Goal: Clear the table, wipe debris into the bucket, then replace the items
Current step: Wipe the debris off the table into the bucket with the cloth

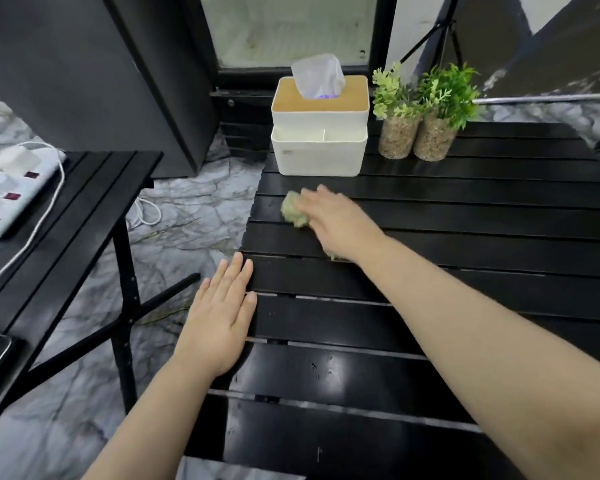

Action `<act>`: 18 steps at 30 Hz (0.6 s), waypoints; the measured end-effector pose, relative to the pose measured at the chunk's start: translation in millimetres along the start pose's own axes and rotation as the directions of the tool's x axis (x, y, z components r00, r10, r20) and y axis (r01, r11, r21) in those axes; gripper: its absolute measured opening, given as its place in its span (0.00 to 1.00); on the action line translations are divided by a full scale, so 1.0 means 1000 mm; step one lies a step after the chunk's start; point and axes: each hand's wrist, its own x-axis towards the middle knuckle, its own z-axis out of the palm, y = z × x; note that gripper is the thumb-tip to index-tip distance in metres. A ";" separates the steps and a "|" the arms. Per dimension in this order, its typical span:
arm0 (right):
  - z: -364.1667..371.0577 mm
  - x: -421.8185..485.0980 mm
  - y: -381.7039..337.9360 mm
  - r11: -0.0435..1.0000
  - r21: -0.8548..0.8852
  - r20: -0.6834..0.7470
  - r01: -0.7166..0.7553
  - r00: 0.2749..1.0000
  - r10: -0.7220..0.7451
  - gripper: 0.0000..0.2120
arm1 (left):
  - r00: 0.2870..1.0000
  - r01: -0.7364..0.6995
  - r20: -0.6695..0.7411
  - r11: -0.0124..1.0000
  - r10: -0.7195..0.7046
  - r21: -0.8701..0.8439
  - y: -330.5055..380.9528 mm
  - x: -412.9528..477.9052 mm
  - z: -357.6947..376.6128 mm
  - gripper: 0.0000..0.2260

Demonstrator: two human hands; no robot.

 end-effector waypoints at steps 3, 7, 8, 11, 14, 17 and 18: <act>0.002 -0.014 -0.007 0.991 0.118 0.017 -0.057 0.998 0.056 0.21 | 1.000 0.018 0.025 1.000 -0.018 0.009 0.001 0.000 -0.001 0.22; -0.001 -0.114 -0.044 0.969 0.177 0.034 0.172 0.983 -0.181 0.17 | 0.997 0.039 0.066 0.999 -0.039 -0.003 0.005 -0.001 -0.005 0.22; -0.001 -0.141 -0.054 0.960 0.187 0.044 0.209 0.974 -0.221 0.17 | 0.996 0.039 0.075 0.999 -0.038 -0.015 0.007 -0.003 -0.007 0.22; 0.001 -0.207 -0.079 0.914 0.234 0.103 0.331 0.926 -0.362 0.17 | 0.996 -0.023 0.080 1.000 0.024 -0.011 0.012 -0.033 -0.011 0.22; 0.000 -0.224 -0.078 0.865 0.210 0.148 0.456 0.859 -0.489 0.19 | 0.992 -0.052 0.111 0.999 0.051 0.002 0.020 -0.082 -0.011 0.24; -0.011 -0.181 -0.048 0.938 -0.016 0.087 0.347 0.935 -0.345 0.24 | 0.992 -0.041 0.121 0.997 0.033 0.060 0.025 -0.103 -0.007 0.23; -0.016 -0.163 -0.036 0.973 -0.076 0.046 0.217 0.976 -0.214 0.24 | 0.993 -0.030 0.117 0.998 0.023 0.063 0.026 -0.104 -0.007 0.23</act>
